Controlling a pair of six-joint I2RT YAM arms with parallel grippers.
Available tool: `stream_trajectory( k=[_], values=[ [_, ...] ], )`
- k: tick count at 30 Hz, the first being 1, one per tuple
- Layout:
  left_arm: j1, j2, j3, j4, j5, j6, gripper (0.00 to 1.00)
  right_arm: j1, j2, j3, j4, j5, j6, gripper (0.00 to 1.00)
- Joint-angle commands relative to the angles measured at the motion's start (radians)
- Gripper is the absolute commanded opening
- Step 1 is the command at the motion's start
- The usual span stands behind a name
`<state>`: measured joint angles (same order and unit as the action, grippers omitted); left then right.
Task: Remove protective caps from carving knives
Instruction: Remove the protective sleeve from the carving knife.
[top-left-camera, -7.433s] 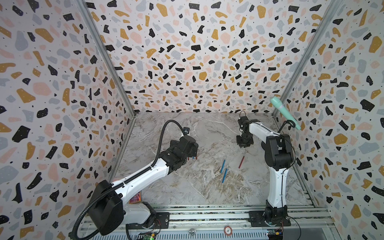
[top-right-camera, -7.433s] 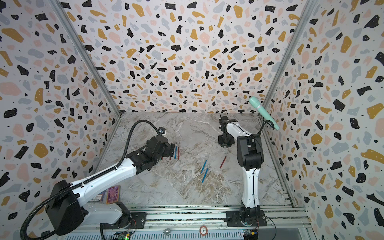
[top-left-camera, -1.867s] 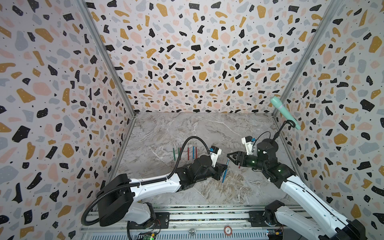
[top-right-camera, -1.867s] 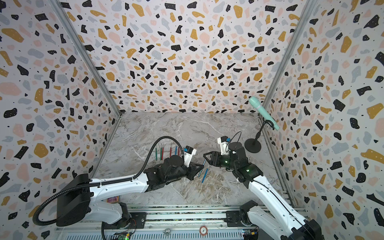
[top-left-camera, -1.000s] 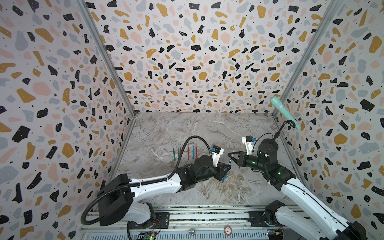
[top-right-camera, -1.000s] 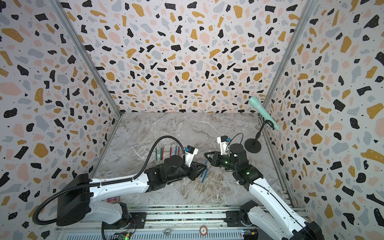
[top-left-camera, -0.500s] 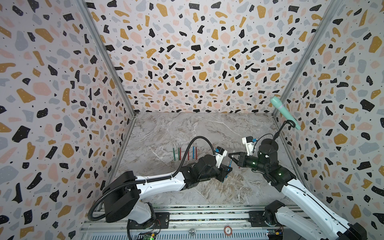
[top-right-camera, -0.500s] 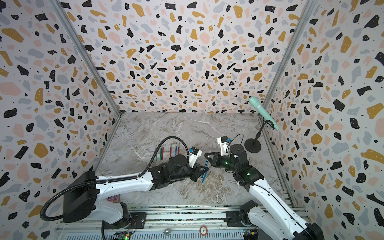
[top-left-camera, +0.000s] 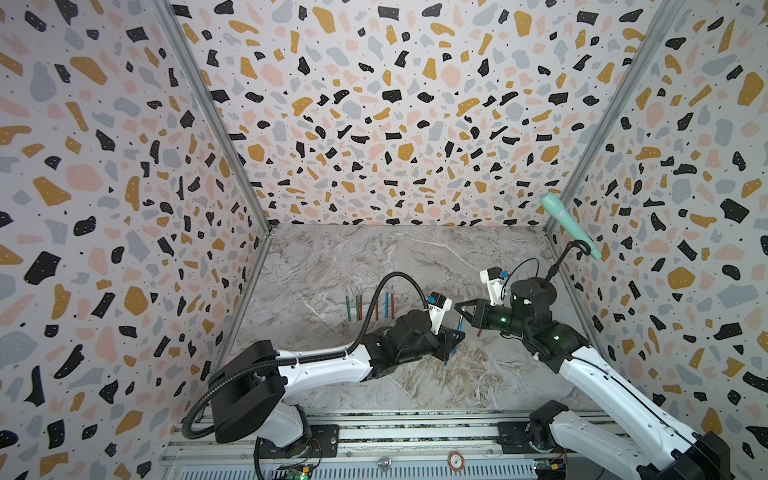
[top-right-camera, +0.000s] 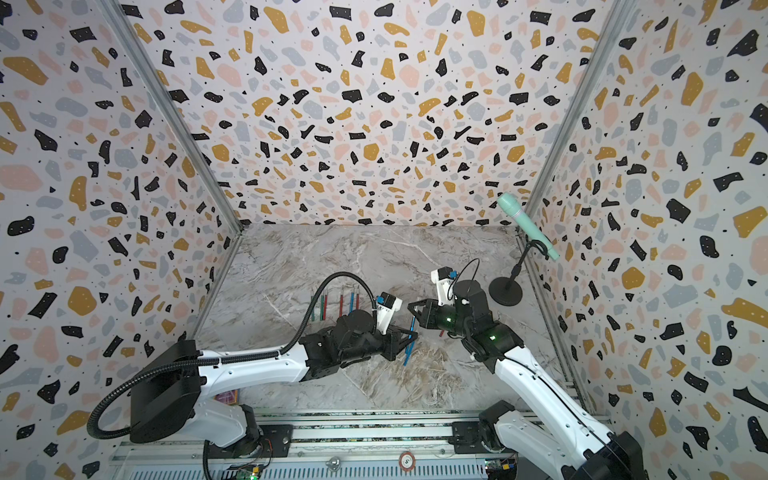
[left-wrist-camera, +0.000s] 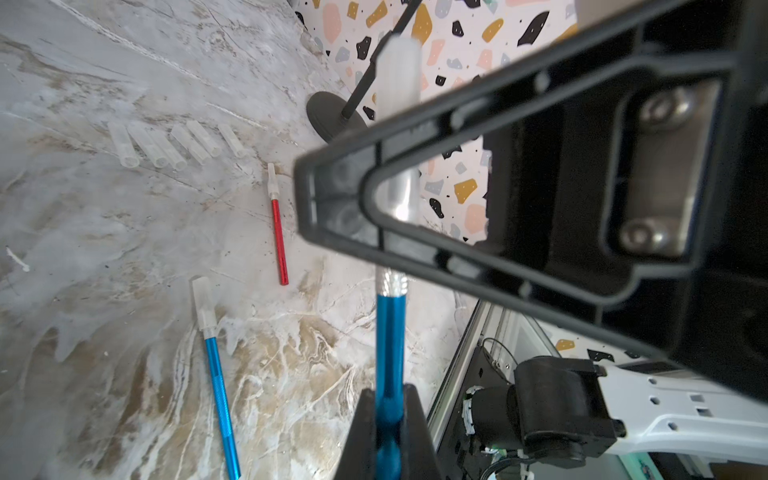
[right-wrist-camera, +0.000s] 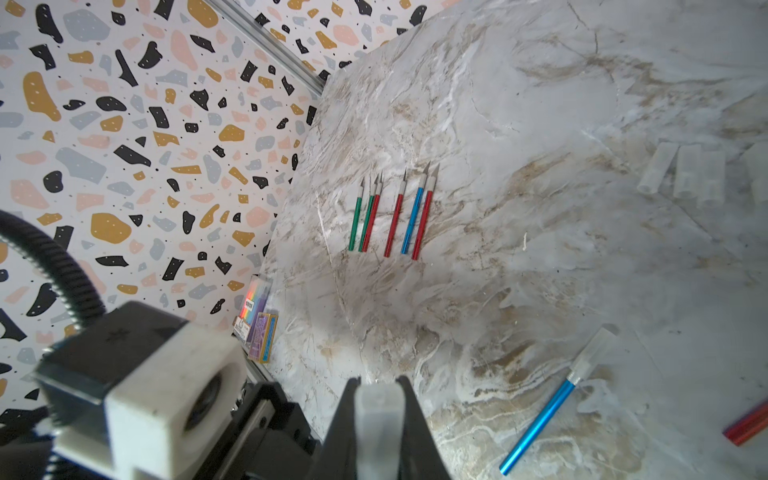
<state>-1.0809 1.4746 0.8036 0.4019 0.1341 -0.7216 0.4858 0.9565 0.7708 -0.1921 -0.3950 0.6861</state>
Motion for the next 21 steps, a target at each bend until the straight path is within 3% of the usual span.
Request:
stream_trajectory(
  k=[1, 8, 15, 21],
  values=[
    [-0.016, 0.001, -0.057, 0.034, 0.036, -0.058, 0.0, -0.031, 0.017, 0.114, 0.039, 0.039, -0.037, 0.0],
    [-0.019, -0.039, -0.073, 0.003, -0.002, -0.058, 0.0, -0.159, 0.101, 0.207, 0.016, -0.014, -0.088, 0.0],
    [0.029, -0.063, 0.047, -0.31, -0.226, -0.007, 0.0, -0.288, 0.072, 0.303, -0.192, 0.015, -0.191, 0.0],
    [0.107, 0.063, 0.224, -0.515, -0.314, 0.004, 0.0, -0.299, 0.045, 0.289, -0.364, 0.085, -0.295, 0.0]
  ],
)
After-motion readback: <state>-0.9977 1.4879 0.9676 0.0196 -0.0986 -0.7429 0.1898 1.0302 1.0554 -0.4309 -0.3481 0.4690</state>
